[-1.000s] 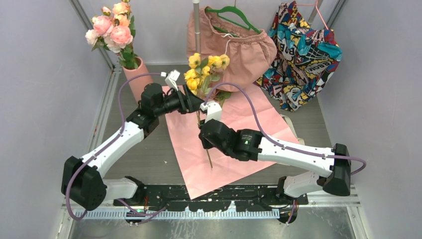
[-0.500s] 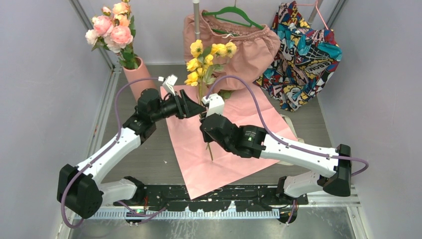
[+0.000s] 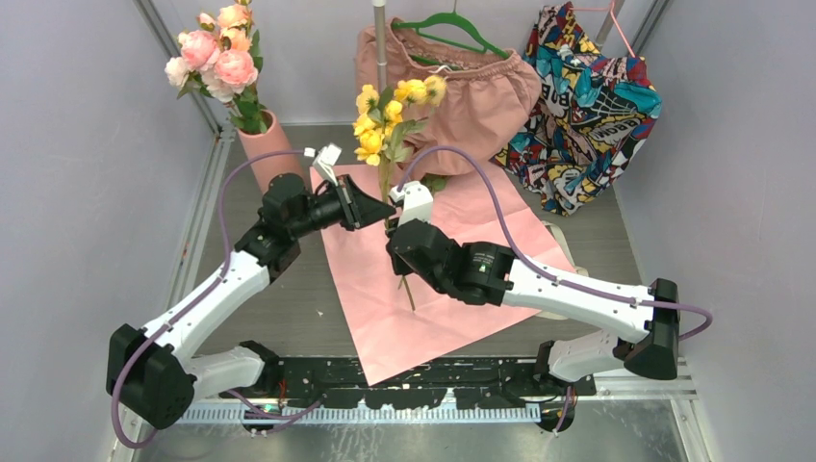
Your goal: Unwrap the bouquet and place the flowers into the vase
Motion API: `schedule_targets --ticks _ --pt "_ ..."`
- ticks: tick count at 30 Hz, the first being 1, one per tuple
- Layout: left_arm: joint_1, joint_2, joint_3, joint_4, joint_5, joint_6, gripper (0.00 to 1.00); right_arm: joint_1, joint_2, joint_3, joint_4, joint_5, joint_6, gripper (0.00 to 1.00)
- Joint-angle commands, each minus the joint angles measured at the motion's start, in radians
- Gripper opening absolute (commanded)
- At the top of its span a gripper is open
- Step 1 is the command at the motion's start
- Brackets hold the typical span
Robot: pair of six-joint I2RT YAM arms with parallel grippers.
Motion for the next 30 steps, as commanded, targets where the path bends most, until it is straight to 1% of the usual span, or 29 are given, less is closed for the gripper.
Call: schedule_targets --ticks 1,2,3,4,6,10,13,16,17,19,24,27,30 --pt "0.015 -0.011 0.07 -0.063 -0.108 0.141 0.0 -0.002 -0.042 0.006 0.05 0.052 -0.004 0.3" --pt "0.019 -0.012 0.1 -0.098 -0.134 0.174 0.0 0.0 -0.052 0.001 0.054 0.055 -0.004 0.42" --pt "0.026 -0.013 0.135 -0.139 -0.16 0.209 0.0 0.0 -0.061 -0.009 0.06 0.057 -0.005 0.52" --pt "0.036 -0.012 0.177 -0.179 -0.181 0.253 0.0 -0.001 -0.074 -0.019 0.066 0.06 -0.004 0.58" --pt "0.058 -0.009 0.265 -0.25 -0.236 0.321 0.0 -0.001 -0.102 -0.045 0.08 0.073 -0.003 0.63" --pt "0.094 0.039 0.502 -0.365 -0.431 0.479 0.0 -0.004 -0.16 -0.098 0.095 0.102 -0.005 0.63" --pt "0.134 0.121 0.649 -0.383 -0.56 0.612 0.0 -0.008 -0.188 -0.137 0.105 0.106 -0.005 0.63" --pt "0.181 0.217 0.782 -0.369 -0.646 0.772 0.0 -0.016 -0.202 -0.168 0.113 0.102 0.0 0.63" --pt "0.201 0.25 0.824 -0.369 -0.684 0.798 0.0 -0.022 -0.207 -0.177 0.118 0.096 0.0 0.63" --pt "0.247 0.31 0.895 -0.357 -0.678 0.827 0.0 -0.03 -0.213 -0.19 0.12 0.085 0.0 0.63" --pt "0.295 0.411 0.959 -0.194 -0.703 0.971 0.0 -0.061 -0.23 -0.197 0.111 0.055 -0.023 0.63" --pt "0.325 0.478 1.039 -0.184 -0.715 1.008 0.0 -0.083 -0.241 -0.189 0.086 0.053 -0.038 0.63" --pt "0.347 0.512 1.077 -0.16 -0.709 1.016 0.0 -0.109 -0.253 -0.204 0.094 0.027 -0.036 0.63"
